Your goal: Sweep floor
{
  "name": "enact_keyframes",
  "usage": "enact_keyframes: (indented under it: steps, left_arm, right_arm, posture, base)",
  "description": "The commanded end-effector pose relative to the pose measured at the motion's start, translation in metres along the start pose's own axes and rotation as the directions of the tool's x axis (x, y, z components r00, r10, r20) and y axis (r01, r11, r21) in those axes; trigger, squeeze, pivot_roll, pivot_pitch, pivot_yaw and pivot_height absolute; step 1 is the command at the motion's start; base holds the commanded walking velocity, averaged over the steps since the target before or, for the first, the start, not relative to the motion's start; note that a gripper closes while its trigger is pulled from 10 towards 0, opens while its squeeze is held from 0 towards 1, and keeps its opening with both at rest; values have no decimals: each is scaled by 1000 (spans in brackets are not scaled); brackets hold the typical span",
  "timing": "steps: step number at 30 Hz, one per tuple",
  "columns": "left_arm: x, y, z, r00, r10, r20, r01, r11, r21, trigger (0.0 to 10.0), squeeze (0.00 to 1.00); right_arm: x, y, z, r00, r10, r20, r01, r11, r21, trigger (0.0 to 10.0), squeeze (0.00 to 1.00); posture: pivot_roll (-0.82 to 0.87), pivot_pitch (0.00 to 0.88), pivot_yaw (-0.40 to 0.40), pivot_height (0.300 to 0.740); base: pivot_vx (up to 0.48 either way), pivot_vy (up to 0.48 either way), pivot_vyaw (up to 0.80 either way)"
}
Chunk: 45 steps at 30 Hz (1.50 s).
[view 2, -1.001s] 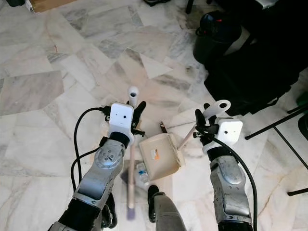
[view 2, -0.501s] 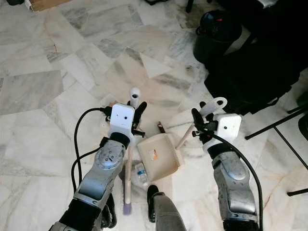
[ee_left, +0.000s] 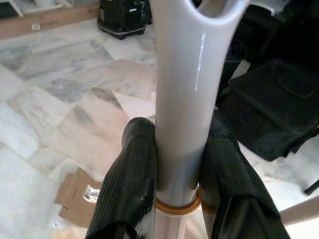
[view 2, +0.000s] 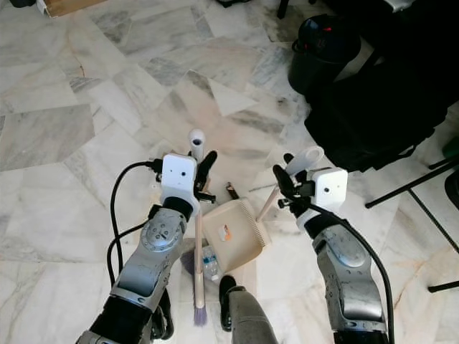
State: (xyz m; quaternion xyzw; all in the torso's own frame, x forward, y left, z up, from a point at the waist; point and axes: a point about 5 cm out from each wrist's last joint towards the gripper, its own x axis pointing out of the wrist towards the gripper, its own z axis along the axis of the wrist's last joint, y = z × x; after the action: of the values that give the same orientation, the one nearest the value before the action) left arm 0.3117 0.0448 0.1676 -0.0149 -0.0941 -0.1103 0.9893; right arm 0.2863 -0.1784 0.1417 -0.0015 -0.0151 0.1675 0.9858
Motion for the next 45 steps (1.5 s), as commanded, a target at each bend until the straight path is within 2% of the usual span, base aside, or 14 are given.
enact_keyframes:
  steps: [1, 2, 5, 8, 13, 19, 25, 29, 34, 39, 40, 41, 42, 45]
  left_arm:
    - [-3, -9, -10, 999, -7, -50, 0, 992, -125, 10000, 0]
    - [-3, -9, -10, 999, -7, -50, 0, 992, -125, 10000, 0]
    - [0, -6, -5, 999, 38, -35, -47, 955, -293, 10000, 0]
    - [4, -4, 0, 997, 78, -24, -82, 919, -387, 10000, 0]
    - [5, -3, 4, 995, 96, -4, -89, 905, -416, 10000, 0]
    - [6, 0, 5, 993, 117, -2, -103, 863, -495, 10000, 0]
    - [7, 10, 9, 985, 170, 30, -128, 836, -534, 10000, 0]
    - [8, 13, 13, 983, 180, 49, -126, 836, -534, 10000, 0]
    - [8, 19, 15, 979, 193, 63, -133, 845, -518, 10000, 0]
    - [7, 33, 25, 966, 213, 145, -145, 914, -380, 10000, 0]
    - [7, 33, 25, 966, 213, 145, -145, 914, -380, 10000, 0]
    - [6, 41, 33, 956, 221, 191, -157, 941, -300, 10000, 0]
    - [6, 41, 33, 956, 221, 191, -157, 941, -300, 10000, 0]
    - [3, 65, 47, 932, 251, 263, -206, 960, -187, 10000, 0]
  right_arm:
    - [-9, 30, -47, 962, 180, -205, -137, 969, 208, 10000, 0]
    - [-9, 30, -47, 962, 180, -205, -137, 969, 208, 10000, 0]
    - [-12, 34, -48, 947, 234, -221, -181, 955, 236, 10000, 0]
    - [-12, 33, -45, 953, 217, -213, -161, 954, 252, 10000, 0]
    - [-11, 34, -42, 955, 227, -193, -168, 944, 283, 10000, 0]
    - [-12, 39, -39, 942, 280, -188, -213, 926, 312, 10000, 0]
    - [-13, 47, -35, 920, 360, -154, -278, 878, 391, 10000, 0]
    - [-16, 48, -42, 901, 382, -207, -294, 887, 357, 10000, 0]
    - [-9, 44, -42, 908, 357, -218, -284, 909, 304, 10000, 0]
    - [-6, 42, -49, 904, 343, -256, -273, 922, 273, 10000, 0]
    - [-6, 42, -49, 904, 343, -256, -273, 922, 273, 10000, 0]
    - [-6, 42, -51, 903, 344, -257, -271, 921, 280, 10000, 0]
    - [-6, 42, -51, 903, 344, -257, -271, 921, 280, 10000, 0]
    - [-3, 39, -54, 907, 338, -250, -259, 918, 300, 10000, 0]
  posture:
    - [-180, 456, -55, 740]
    - [-180, 456, -55, 740]
    - [-182, 455, -58, 740]
    - [-183, 456, -59, 740]
    - [-184, 457, -61, 740]
    - [-183, 451, -62, 740]
    - [-179, 434, -61, 740]
    - [-172, 424, -60, 740]
    - [-159, 410, -54, 740]
    - [-146, 393, -50, 740]
    - [-146, 393, -50, 740]
    - [-143, 384, -49, 740]
    - [-143, 384, -49, 740]
    - [-126, 363, -42, 740]
  base:
    - [0, 0, 0]
    - [0, 0, 0]
    - [0, 0, 0]
    - [0, 0, 0]
    - [0, 0, 0]
    - [0, 0, 0]
    - [0, 0, 0]
    - [0, 0, 0]
    - [0, 0, 0]
    - [0, 0, 0]
    - [0, 0, 0]
    - [0, 0, 0]
    - [0, 0, 0]
    - [0, 0, 0]
